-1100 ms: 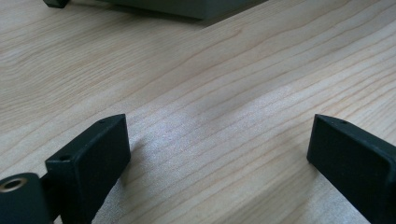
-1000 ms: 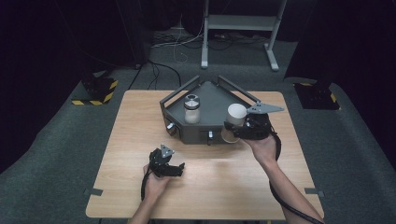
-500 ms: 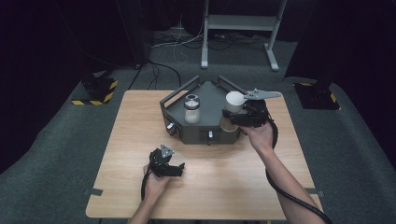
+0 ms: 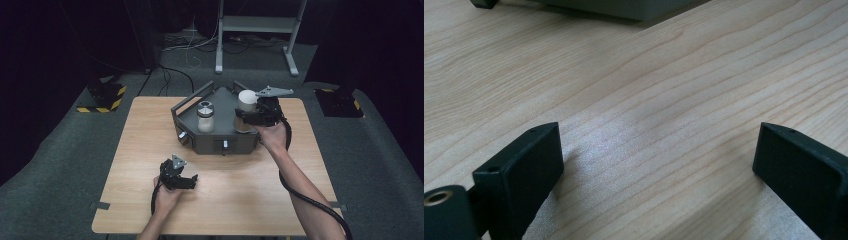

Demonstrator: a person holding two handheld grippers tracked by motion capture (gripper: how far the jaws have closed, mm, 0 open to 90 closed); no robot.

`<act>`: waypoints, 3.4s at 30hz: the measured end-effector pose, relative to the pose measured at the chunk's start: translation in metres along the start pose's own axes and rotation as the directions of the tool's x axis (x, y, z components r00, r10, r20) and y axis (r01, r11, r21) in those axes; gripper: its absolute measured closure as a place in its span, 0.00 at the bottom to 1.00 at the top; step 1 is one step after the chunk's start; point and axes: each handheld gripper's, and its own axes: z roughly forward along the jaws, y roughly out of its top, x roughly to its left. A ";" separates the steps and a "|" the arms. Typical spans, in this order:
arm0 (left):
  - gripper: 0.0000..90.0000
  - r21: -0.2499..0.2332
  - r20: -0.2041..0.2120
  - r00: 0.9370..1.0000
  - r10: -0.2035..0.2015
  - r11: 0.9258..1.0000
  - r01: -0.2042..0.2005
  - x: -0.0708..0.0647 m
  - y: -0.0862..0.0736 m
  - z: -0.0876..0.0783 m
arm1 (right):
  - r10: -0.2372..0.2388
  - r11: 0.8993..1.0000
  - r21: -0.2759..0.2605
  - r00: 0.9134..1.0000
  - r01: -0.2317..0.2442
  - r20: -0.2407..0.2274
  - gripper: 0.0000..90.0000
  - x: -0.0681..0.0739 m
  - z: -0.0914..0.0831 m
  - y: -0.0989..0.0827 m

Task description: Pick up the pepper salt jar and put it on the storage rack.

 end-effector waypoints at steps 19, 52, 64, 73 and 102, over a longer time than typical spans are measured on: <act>0.07 -0.005 0.000 1.000 -0.003 1.000 0.003 0.000 -0.001 0.000 | -0.008 1.000 0.027 0.999 0.007 0.035 0.37 -0.001 0.027 -0.003; 0.07 -0.004 -0.001 1.000 -0.002 1.000 0.002 0.000 -0.001 0.000 | -0.018 0.999 0.036 0.999 0.017 0.028 0.37 -0.001 0.034 -0.006; 0.07 -0.004 -0.001 1.000 -0.001 1.000 0.001 0.000 -0.001 0.000 | -0.028 0.999 0.036 0.999 0.027 0.027 0.37 -0.001 0.033 -0.007; 0.07 -0.005 -0.002 1.000 -0.001 1.000 0.001 -0.001 -0.001 0.000 | -0.030 0.999 0.040 0.999 0.029 0.025 0.37 -0.001 0.033 -0.006; 0.07 -0.005 -0.002 1.000 -0.001 1.000 0.001 -0.001 -0.001 0.000 | -0.017 1.000 0.003 1.000 0.017 -0.022 0.18 -0.011 0.029 -0.021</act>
